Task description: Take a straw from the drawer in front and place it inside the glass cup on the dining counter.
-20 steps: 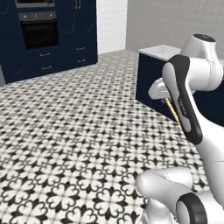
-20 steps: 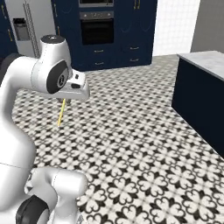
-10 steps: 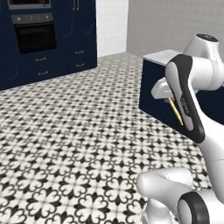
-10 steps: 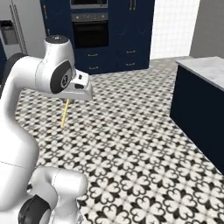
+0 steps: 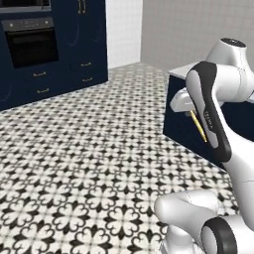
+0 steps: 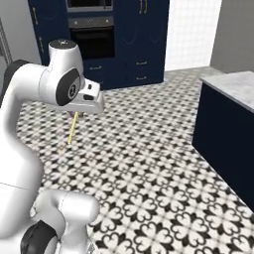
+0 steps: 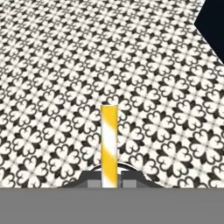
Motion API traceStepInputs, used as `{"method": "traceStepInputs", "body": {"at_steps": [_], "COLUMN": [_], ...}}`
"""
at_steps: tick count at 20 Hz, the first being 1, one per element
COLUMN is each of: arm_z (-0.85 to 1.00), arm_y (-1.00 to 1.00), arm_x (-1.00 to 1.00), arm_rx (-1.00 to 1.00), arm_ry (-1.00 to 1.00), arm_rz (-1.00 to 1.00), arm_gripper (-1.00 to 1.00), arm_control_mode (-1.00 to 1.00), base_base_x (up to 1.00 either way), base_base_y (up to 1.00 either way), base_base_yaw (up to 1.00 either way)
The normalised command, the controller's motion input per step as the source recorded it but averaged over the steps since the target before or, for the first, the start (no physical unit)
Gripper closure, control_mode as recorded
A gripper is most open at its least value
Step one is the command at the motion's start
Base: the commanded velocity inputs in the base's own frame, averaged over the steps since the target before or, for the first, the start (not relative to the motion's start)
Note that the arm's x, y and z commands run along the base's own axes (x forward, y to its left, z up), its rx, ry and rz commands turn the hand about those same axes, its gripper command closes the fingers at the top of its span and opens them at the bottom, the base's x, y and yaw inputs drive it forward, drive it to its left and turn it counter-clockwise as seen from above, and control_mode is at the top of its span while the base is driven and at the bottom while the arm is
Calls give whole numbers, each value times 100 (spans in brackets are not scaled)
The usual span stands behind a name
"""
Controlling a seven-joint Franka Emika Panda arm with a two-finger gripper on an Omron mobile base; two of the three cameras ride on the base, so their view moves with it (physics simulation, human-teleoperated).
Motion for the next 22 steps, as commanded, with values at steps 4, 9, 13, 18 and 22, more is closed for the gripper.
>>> {"method": "traceStepInputs", "body": {"at_steps": [4,9,13,18,22], "arm_z": [0,0,0,0,0], "arm_y": [0,0,0,0,0], "arm_x": [0,0,0,0,0], "arm_rx": [0,0,0,0,0], "arm_ry": [0,0,0,0,0], "arm_rz": [0,0,0,0,0], "arm_gripper": [100,100,100,100,100], "arm_control_mode": [100,100,100,100,100], "base_base_x": [100,100,100,100,100], "base_base_y": [16,27,41,50,46], "base_base_yaw": [-27,-31,-34,-36,-37]}}
